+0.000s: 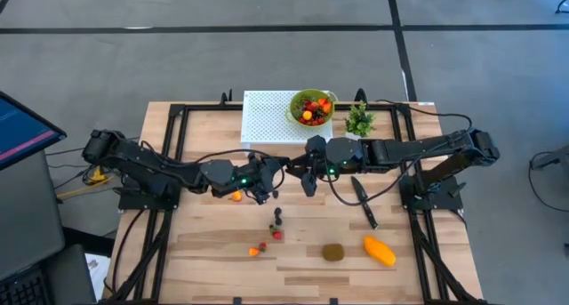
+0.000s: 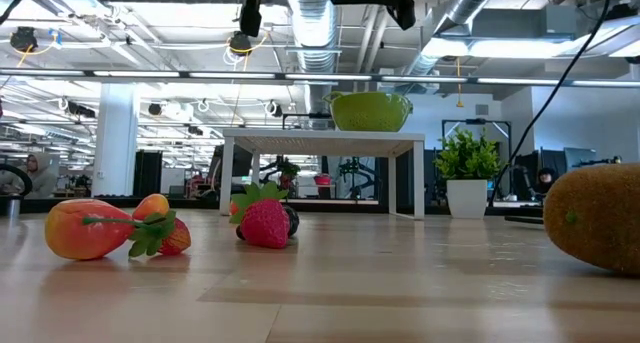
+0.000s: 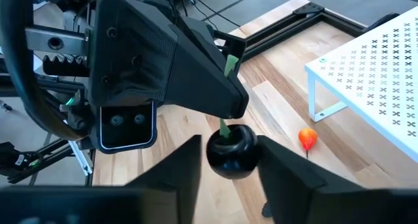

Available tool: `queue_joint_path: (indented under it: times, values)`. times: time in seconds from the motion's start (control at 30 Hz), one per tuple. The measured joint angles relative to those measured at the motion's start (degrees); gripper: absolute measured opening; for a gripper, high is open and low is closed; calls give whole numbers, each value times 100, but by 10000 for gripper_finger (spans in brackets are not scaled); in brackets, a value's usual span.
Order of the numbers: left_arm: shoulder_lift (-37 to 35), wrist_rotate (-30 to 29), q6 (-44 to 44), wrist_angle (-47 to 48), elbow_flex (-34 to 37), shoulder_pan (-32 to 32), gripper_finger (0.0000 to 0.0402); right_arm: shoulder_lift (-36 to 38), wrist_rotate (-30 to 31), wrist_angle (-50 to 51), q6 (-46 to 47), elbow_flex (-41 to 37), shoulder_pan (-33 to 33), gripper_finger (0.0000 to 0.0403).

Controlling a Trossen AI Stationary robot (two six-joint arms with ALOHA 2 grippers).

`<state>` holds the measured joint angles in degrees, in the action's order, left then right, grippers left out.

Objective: Pick & Place Fruit
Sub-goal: Put the black cherry into the green strainer bowl

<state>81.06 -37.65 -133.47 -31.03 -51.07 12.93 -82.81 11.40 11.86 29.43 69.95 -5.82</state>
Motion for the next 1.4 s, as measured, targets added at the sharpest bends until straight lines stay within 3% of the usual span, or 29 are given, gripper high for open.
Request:
queue_joint_path:
  times: [0.2, 0.47, 0.67, 1.13, 1.4]
  values:
    - [0, 0, 2, -4, 0, 0, 2, 0, 0, 4, -2, 0, 0, 97]
    - [0, 5, 231, -6, 2, 0, 7, 0, 0, 4, 2, 0, -2, 137]
    - [0, 174, 866, -11, 2, 17, 16, 0, -2, 7, 0, 0, -2, 115]
    - [-48, 402, 2065, -218, 4, 5, 150, 0, -11, 35, 0, 7, 24, 112]
    - [-281, 311, 4400, -80, 7, -492, 209, 83, -307, -124, 0, 15, 159, 117]
